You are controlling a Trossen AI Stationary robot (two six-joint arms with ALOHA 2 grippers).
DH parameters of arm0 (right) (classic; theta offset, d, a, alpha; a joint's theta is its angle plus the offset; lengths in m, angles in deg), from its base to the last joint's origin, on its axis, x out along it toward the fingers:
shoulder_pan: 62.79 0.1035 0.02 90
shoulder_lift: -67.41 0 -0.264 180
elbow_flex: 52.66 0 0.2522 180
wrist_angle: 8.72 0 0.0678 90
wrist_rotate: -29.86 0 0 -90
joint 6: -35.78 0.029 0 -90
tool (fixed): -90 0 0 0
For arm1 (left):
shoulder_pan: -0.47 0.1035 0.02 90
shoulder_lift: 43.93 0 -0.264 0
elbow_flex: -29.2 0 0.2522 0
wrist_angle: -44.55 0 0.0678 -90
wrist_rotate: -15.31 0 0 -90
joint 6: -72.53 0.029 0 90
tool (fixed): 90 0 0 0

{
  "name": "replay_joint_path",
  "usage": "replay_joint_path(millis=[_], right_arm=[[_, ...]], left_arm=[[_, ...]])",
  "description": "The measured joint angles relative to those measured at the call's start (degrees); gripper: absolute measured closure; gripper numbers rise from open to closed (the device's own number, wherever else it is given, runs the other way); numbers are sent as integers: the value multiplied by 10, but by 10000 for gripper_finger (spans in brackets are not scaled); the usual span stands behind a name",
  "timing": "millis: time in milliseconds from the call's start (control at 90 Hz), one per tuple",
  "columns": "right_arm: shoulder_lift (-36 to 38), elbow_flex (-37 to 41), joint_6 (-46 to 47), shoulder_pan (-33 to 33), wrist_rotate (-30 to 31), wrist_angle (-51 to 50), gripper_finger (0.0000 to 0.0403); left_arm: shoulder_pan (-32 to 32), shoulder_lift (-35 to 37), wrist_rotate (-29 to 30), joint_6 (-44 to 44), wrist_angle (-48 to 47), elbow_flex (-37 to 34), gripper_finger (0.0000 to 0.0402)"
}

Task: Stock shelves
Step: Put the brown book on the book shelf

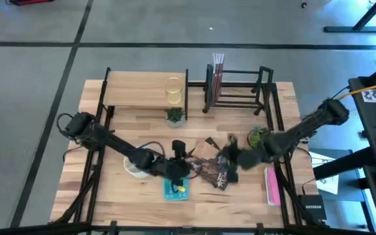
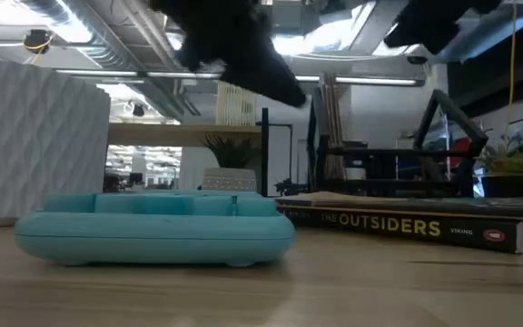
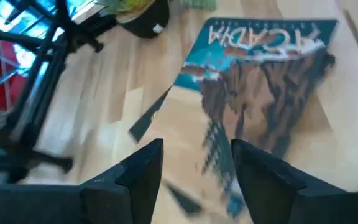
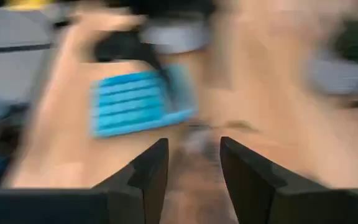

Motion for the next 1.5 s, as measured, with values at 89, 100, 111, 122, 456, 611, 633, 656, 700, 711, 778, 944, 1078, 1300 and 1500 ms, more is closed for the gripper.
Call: replay_joint_path(millis=[89,100,111,122,456,611,633,656,700,711,778,944,1078,1300,1500], right_arm=[[-72,-1,-21,47,-3,44,272],[-81,-2,-24,52,-3,46,272],[-90,-3,-26,57,-3,46,272],[-98,-4,-27,62,-2,45,272],[-265,-80,-25,129,98,-62,271],[-272,-113,27,129,139,-207,271],[-272,-117,37,129,140,-230,271],[-272,-120,47,129,141,-253,271],[-272,-123,67,129,142,-297,271],[-272,-123,72,129,142,-307,271],[-272,-123,109,129,143,-369,271],[-268,-131,166,128,134,-430,271],[-267,-171,117,128,99,-347,271],[-294,-184,15,128,113,-160,249],[-366,-193,-30,122,218,-167,185]], left_arm=[[31,-21,-25,34,53,0,223],[35,-24,-29,35,60,0,223],[39,-26,-34,36,67,0,223],[43,-28,-40,37,74,0,223],[123,-101,-242,2,129,0,233],[124,-113,-261,-43,85,2,234],[122,-112,-261,-49,77,2,234],[119,-112,-260,-58,70,3,234],[114,-112,-259,-71,60,3,234],[112,-112,-259,-74,58,3,234],[101,-111,-256,-88,53,3,234],[76,-112,-241,-92,57,2,234],[73,-112,-219,-95,62,1,234],[82,-114,-218,-144,66,1,234],[83,-114,-219,-169,65,0,234]])
